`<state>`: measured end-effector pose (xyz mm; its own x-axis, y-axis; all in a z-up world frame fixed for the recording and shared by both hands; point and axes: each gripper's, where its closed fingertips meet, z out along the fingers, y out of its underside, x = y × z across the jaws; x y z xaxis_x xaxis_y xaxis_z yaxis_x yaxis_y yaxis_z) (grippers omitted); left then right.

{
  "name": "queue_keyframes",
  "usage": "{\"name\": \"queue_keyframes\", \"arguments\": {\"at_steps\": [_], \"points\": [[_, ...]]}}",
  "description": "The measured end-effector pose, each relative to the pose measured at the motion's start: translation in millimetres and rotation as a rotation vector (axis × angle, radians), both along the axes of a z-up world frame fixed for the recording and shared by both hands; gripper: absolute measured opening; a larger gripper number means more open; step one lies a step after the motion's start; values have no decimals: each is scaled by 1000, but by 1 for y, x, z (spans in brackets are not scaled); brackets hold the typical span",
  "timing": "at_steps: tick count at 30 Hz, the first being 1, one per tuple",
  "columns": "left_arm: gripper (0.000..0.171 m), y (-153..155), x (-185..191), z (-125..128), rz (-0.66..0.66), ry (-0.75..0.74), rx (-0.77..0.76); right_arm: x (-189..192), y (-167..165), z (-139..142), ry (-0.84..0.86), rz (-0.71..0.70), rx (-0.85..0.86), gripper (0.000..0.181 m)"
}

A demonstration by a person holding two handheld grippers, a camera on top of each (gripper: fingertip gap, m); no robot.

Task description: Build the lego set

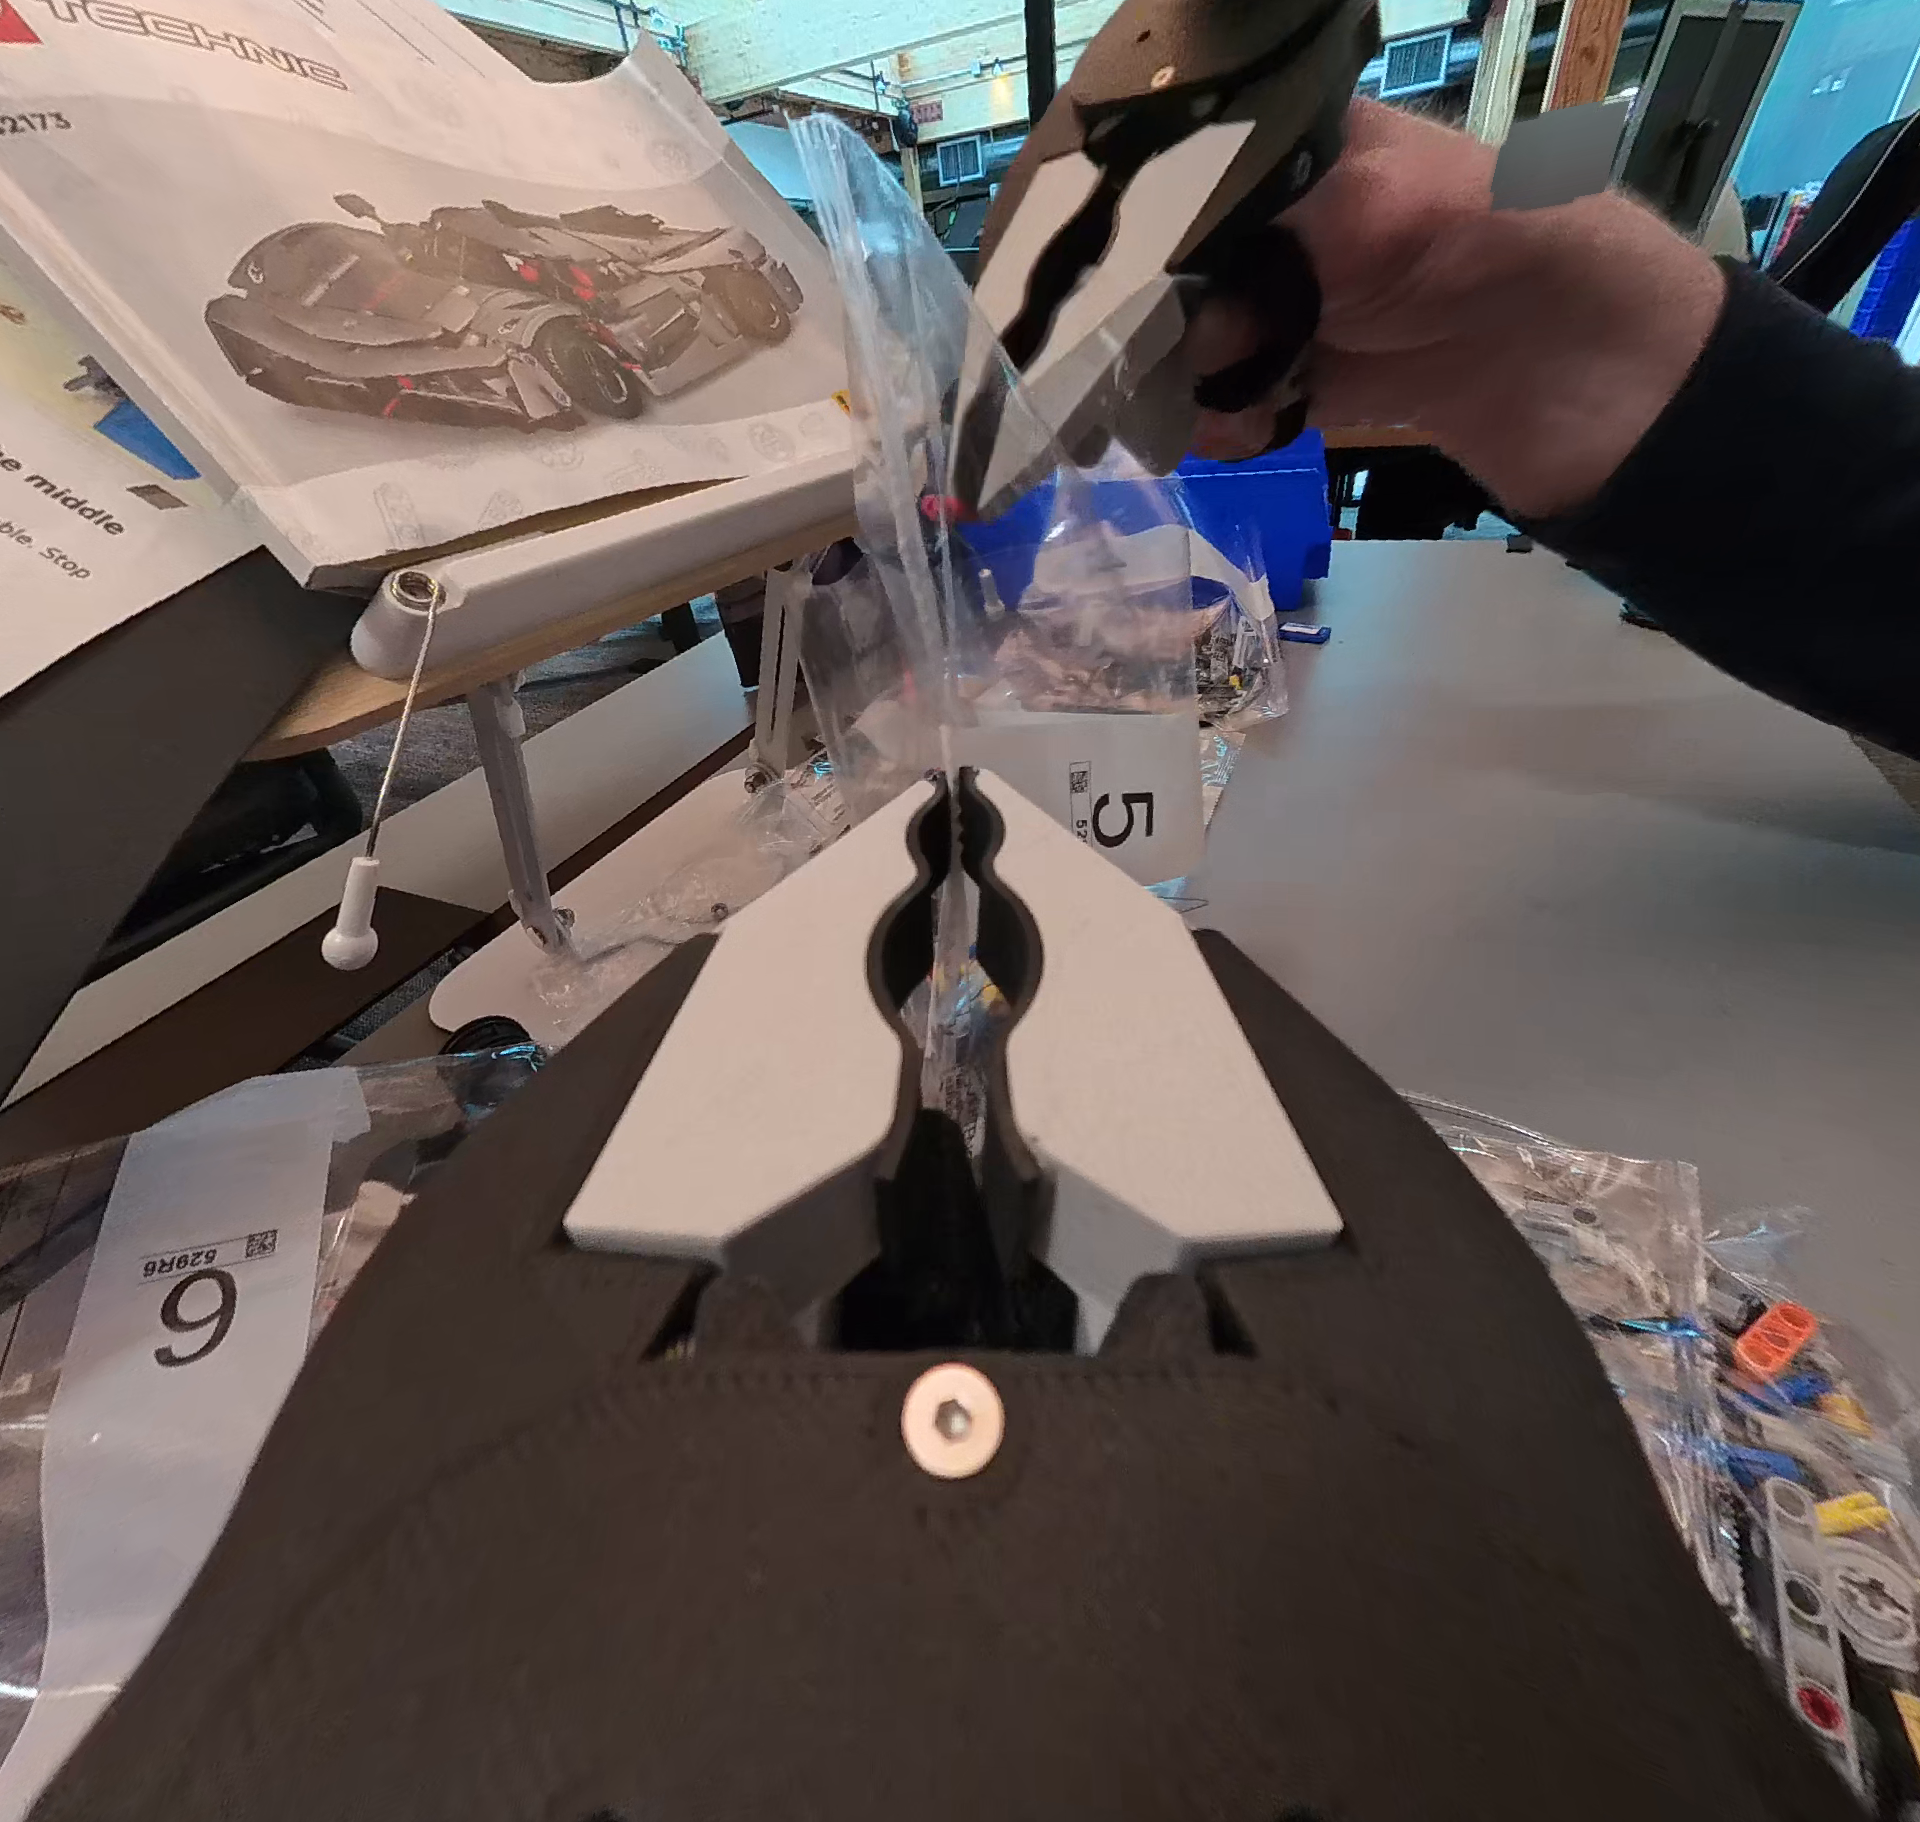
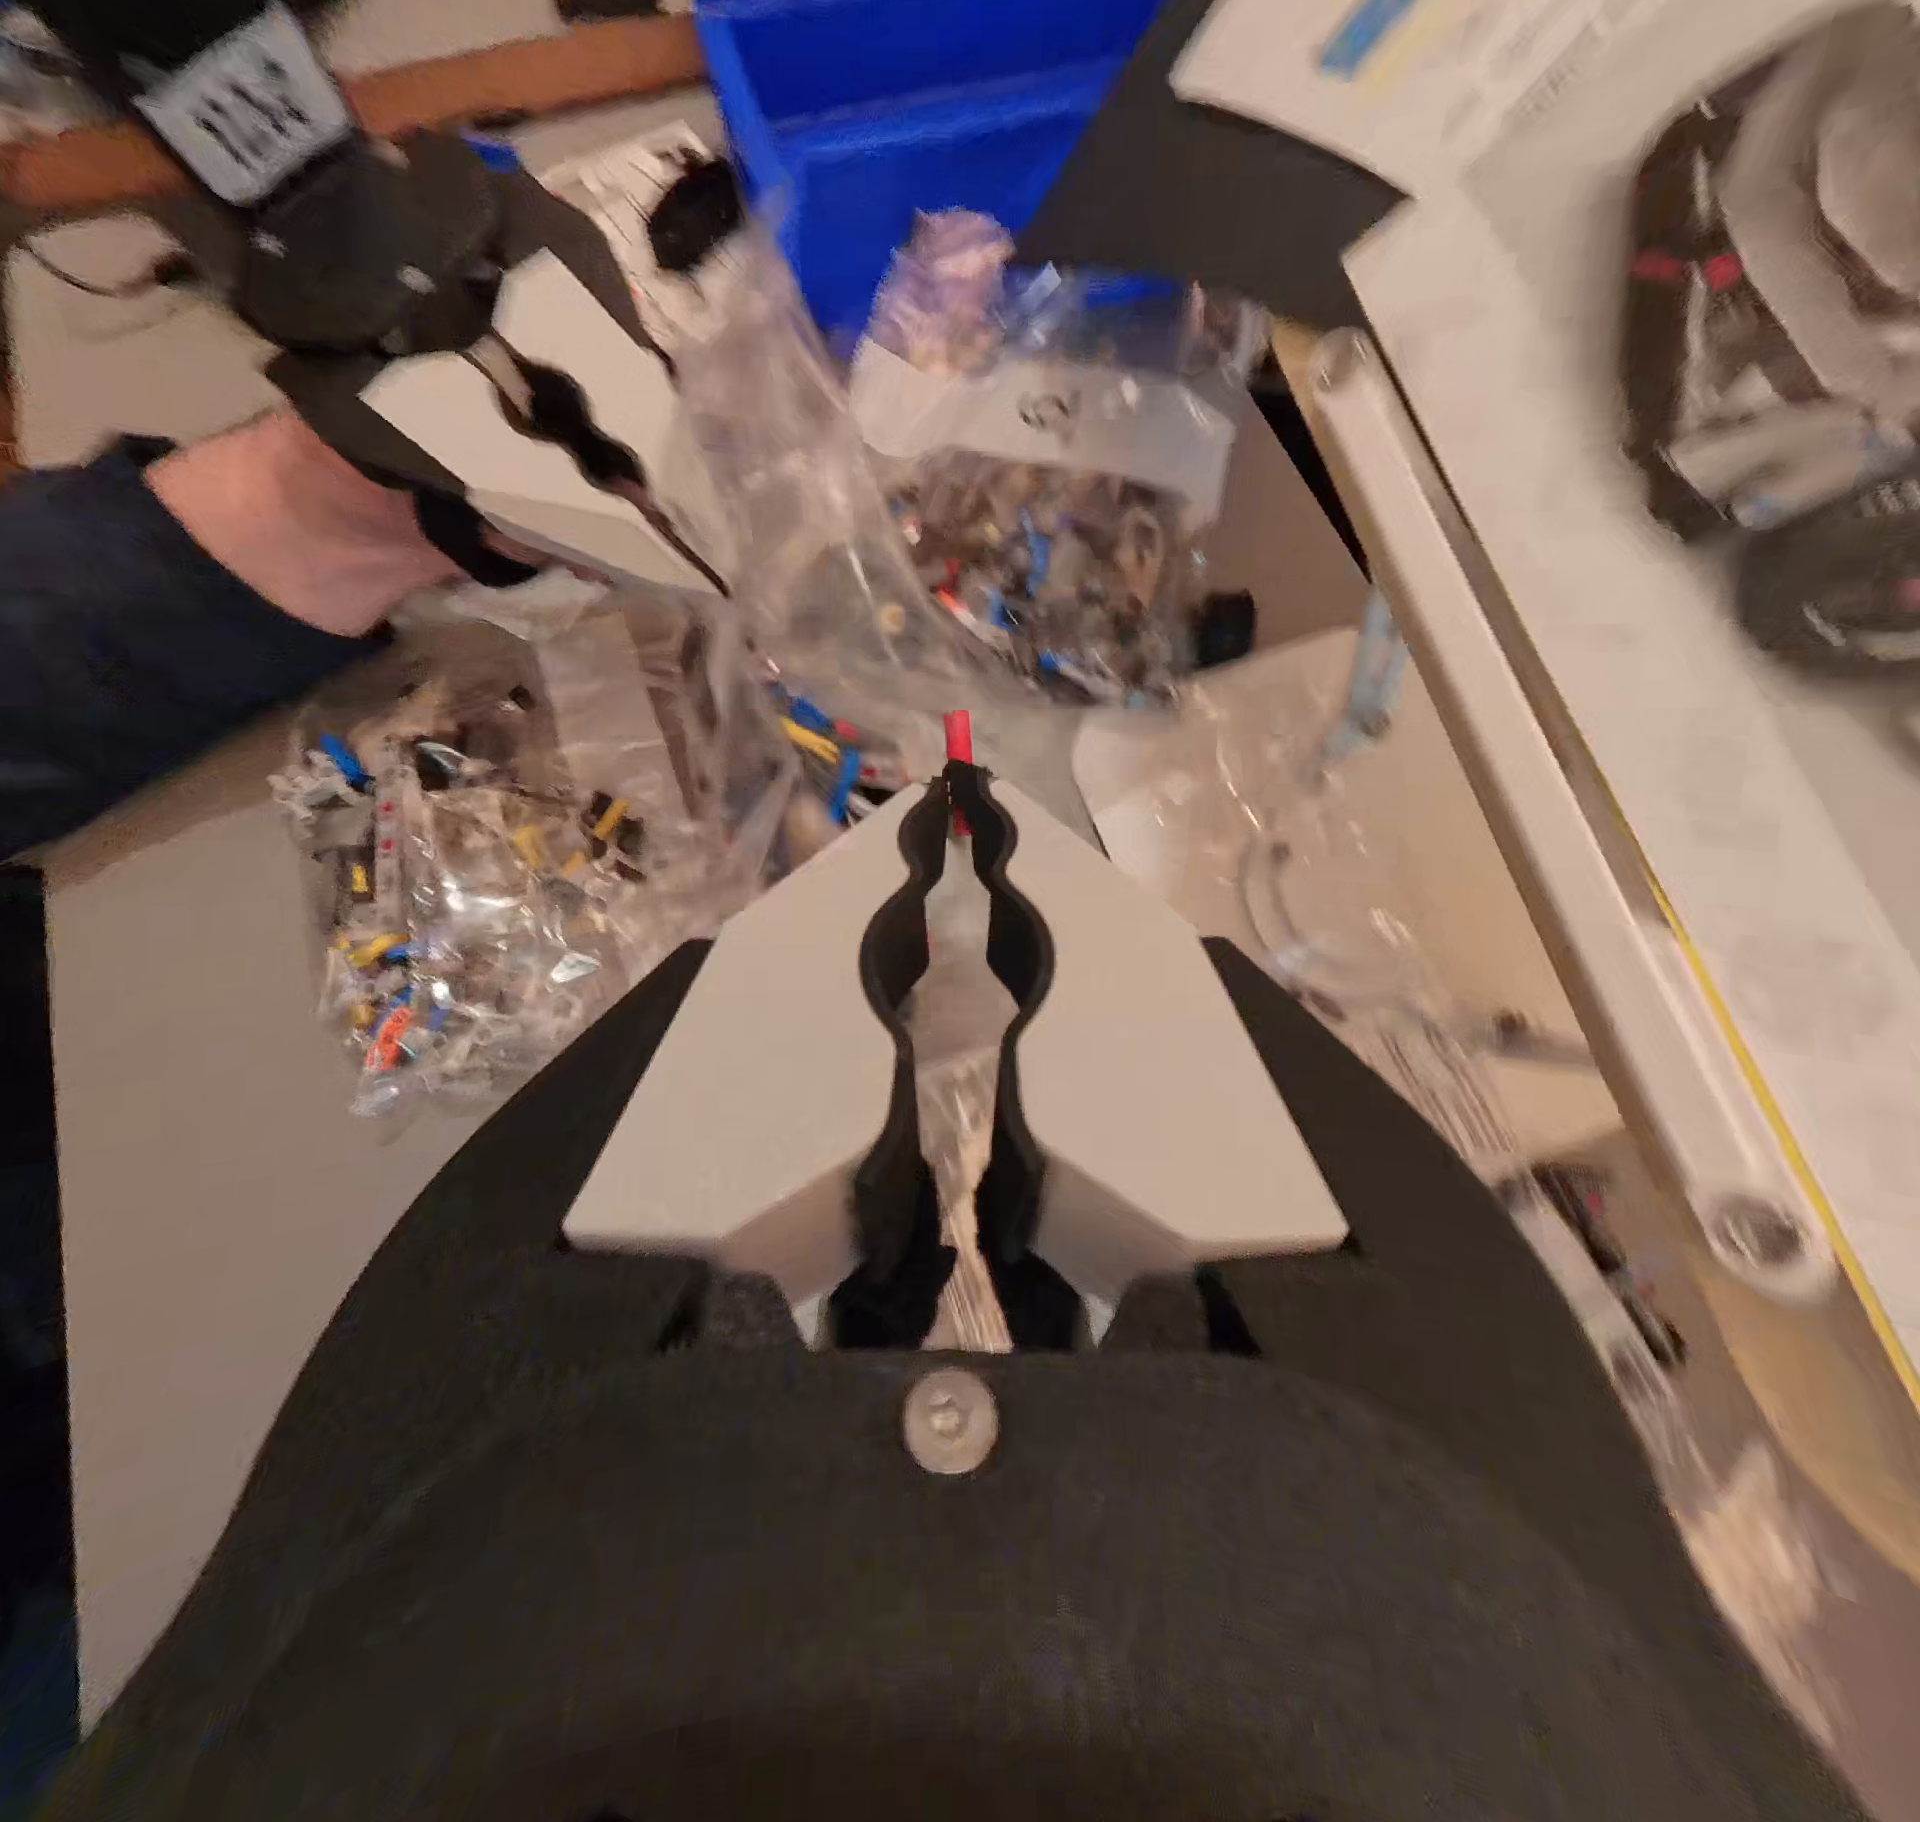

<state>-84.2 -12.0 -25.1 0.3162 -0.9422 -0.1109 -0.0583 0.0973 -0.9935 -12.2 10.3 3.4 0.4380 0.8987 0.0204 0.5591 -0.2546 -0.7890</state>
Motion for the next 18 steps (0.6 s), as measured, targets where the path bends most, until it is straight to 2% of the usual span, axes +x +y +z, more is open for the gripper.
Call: {"name": "queue_keyframes", "arguments": {"at_steps": [2,4,6,9,11,14,18], "points": [[0,-1,0,0,-4,-2,1,-15,-7,-1,12,63,-28,1],[0,-1,0,0,-2,1,2,-19,1,-5,-12,37,-4,1],[0,-1,0,0,-5,2,2,-21,-4,-16,-43,57,-74,17],[0,-1,0,0,-4,3,3,-5,3,-11,-11,-33,-33,23],[0,-2,1,1,-3,6,5,10,0,-2,71,-102,-13,22],[0,-4,3,3,-3,4,11,32,-16,-2,161,-186,19,21],[0,-5,7,6,5,1,15,54,-58,-25,230,-242,36,21]]}}
